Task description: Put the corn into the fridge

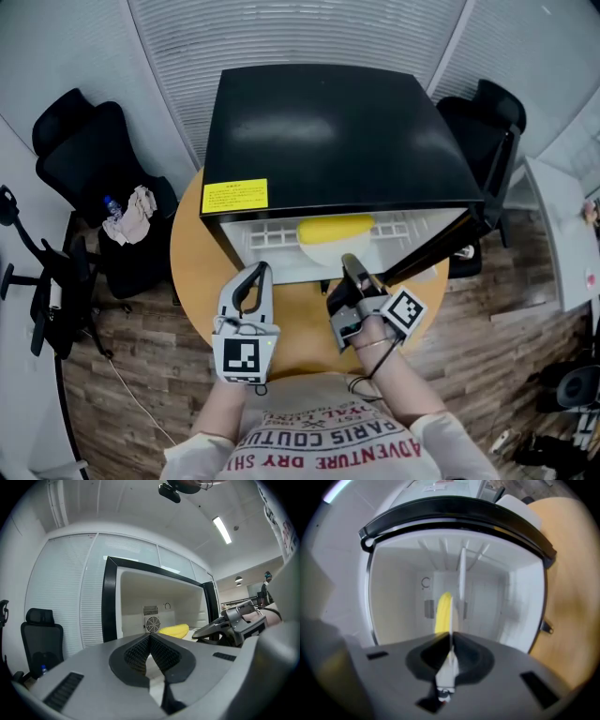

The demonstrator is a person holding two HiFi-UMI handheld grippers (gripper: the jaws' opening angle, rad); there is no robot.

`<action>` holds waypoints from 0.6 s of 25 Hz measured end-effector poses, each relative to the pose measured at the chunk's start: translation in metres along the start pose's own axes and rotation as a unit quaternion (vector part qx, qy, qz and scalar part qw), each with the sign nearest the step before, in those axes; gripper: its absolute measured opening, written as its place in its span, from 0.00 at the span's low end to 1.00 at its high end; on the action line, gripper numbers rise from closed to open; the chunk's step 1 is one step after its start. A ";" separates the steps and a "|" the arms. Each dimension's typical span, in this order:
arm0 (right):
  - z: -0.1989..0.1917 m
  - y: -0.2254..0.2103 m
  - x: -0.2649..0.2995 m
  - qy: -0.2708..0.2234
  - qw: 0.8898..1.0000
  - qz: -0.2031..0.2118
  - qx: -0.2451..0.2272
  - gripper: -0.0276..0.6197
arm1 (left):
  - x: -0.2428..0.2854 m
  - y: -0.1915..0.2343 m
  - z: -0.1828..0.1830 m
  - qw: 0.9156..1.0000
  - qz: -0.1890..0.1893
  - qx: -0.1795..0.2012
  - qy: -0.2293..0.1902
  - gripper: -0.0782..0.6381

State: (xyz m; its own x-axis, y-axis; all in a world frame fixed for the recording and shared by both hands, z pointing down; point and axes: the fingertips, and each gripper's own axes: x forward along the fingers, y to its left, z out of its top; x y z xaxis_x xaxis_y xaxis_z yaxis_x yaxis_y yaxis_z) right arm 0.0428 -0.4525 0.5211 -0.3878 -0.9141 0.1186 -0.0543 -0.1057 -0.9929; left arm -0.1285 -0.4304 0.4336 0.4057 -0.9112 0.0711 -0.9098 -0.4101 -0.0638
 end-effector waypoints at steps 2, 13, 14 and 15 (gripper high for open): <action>0.002 -0.001 0.004 -0.004 1.000 -0.002 0.003 0.11 | 0.002 0.000 -0.002 1.000 -0.002 -0.008 0.003 0.15; 0.007 0.001 0.018 -0.014 1.000 -0.007 0.006 0.11 | 0.006 -0.005 -0.010 1.000 -0.012 -0.019 0.009 0.15; 0.007 0.002 0.020 -0.014 1.000 -0.008 0.003 0.11 | 0.007 -0.005 -0.011 1.000 -0.012 -0.018 0.007 0.15; 0.008 0.002 0.022 -0.013 1.000 -0.009 0.000 0.11 | 0.008 -0.005 -0.011 1.000 -0.013 -0.017 0.008 0.15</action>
State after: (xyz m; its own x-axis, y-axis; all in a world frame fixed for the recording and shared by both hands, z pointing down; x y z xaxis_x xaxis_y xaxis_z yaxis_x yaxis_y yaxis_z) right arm 0.0412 -0.4760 0.5214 -0.3619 -0.9222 0.1365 -0.0609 -0.1227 -0.9906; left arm -0.1213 -0.4352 0.4458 0.4282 -0.8994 0.0881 -0.9015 -0.4319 -0.0271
